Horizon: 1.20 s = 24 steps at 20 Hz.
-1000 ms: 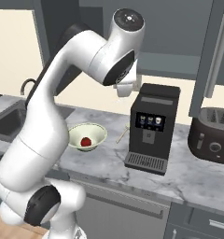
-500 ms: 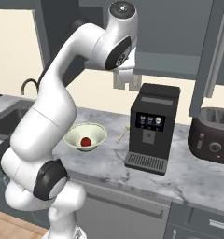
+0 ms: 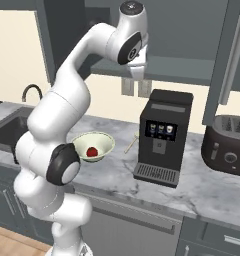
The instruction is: Move the glass cup from next to the sink to the open cabinet. Then, move the bowl with the tomato to the fridge to clear the area for faucet cleaning.
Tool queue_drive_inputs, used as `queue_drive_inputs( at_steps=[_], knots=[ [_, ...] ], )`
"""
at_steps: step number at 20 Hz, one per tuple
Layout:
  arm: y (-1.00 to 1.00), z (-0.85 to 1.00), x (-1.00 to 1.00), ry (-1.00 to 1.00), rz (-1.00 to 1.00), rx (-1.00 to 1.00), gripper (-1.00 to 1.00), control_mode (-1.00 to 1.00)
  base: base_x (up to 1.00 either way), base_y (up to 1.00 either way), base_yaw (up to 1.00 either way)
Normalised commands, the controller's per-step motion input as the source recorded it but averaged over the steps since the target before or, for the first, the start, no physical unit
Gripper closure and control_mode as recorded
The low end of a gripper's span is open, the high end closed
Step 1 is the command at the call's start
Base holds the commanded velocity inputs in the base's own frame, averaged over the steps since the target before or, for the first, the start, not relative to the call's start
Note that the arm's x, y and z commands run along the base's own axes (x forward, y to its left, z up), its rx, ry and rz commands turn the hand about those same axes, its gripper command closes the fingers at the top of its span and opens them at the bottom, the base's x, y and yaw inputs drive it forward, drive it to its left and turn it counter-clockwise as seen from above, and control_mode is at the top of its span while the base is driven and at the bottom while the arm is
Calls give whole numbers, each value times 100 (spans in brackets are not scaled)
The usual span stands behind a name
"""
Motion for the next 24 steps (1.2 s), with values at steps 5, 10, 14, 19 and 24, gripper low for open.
queue_drive_inputs(
  at_steps=[5,10,14,19,24],
  knots=[
    [-11,0,39,4,-2,0,100,-100,0,0,0],
    [-13,-2,44,2,-1,0,100,-100,0,0,0],
    [-11,-16,45,3,0,0,100,-100,0,0,0],
    [-13,-15,48,1,0,-2,100,-100,0,0,0],
    [-16,0,57,0,-2,-5,100,-100,0,0,0]
  ],
)
